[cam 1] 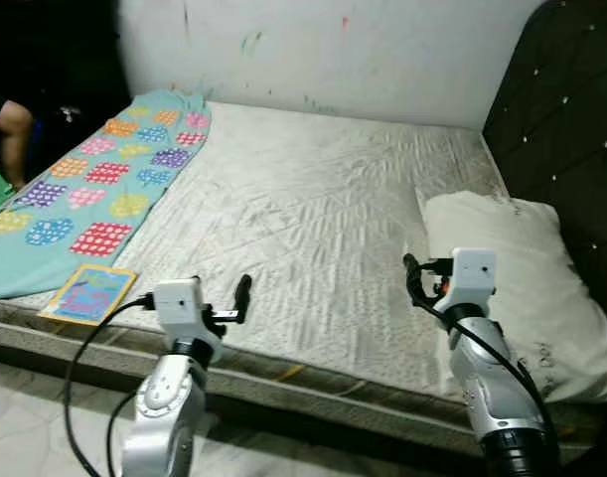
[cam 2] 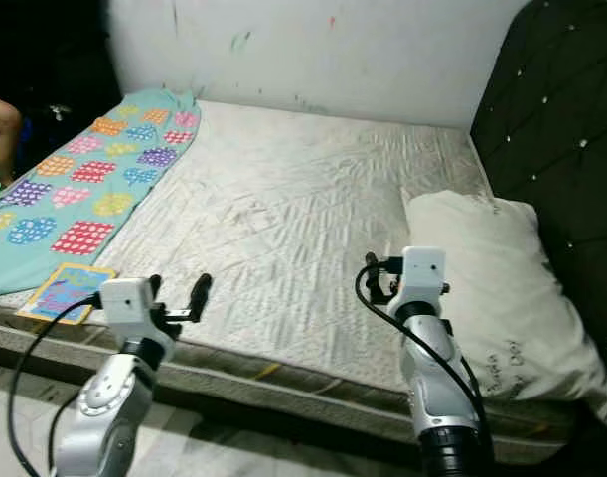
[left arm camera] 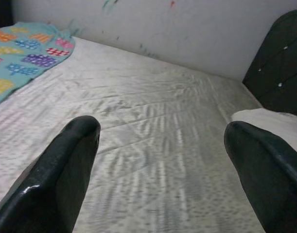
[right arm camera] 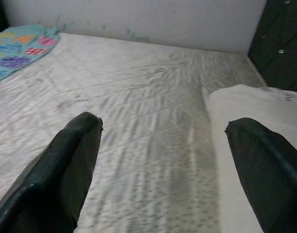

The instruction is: Clean up the room

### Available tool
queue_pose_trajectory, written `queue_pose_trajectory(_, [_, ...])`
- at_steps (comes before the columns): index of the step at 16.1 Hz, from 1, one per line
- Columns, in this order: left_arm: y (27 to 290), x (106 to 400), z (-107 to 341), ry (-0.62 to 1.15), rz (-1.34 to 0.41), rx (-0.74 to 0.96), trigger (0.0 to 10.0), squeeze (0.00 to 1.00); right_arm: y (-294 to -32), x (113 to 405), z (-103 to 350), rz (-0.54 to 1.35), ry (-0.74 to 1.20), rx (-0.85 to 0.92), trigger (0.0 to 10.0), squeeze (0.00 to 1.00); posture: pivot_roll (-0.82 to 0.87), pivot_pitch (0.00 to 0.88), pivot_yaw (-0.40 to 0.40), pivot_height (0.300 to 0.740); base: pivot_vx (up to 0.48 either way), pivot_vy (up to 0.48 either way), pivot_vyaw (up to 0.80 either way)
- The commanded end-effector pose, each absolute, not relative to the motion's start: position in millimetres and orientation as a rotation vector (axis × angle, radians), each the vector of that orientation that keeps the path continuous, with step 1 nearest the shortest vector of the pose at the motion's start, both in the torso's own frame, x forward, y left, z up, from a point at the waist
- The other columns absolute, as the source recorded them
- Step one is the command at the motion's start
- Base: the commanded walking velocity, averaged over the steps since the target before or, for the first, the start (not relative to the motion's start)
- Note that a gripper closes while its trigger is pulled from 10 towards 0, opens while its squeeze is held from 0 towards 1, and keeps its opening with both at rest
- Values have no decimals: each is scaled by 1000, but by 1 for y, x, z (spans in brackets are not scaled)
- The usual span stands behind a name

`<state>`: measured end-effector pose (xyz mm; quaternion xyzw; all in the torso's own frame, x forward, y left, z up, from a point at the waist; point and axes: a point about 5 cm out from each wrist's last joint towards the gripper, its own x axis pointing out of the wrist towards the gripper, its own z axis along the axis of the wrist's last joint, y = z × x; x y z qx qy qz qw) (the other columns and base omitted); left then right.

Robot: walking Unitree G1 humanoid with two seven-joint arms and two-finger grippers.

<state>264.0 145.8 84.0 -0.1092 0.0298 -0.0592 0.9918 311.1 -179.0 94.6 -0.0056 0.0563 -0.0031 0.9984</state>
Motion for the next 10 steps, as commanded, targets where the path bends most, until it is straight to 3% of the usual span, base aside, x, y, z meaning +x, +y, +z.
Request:
queue_pose_trajectory(1, [146, 265, 85, 61, -120, -215, 10000, 0, -180, 313, 96, -5, 115, -13, 10000, 0, -53, 0, -6, 740, 0, 480, 0])
queue_pose_trajectory(4, [146, 265, 85, 60, -119, -215, 10000, 0, -180, 312, 96, -5, 115, -13, 10000, 0, -53, 0, -6, 740, 0, 480, 0])
queue_pose_trajectory(7, [145, 264, 87, 44, -133, -242, 10000, 0, -180, 312, 95, 0, 117, -17, 10000, 0, -56, 0, -8, 740, 0, 0, 0])
queue_pose_trajectory(10, [143, 263, 88, 33, -159, -256, 10000, 0, -181, 311, 95, 1, 118, -22, 10000, 0, -55, 0, -9, 740, 287, 0, 0])
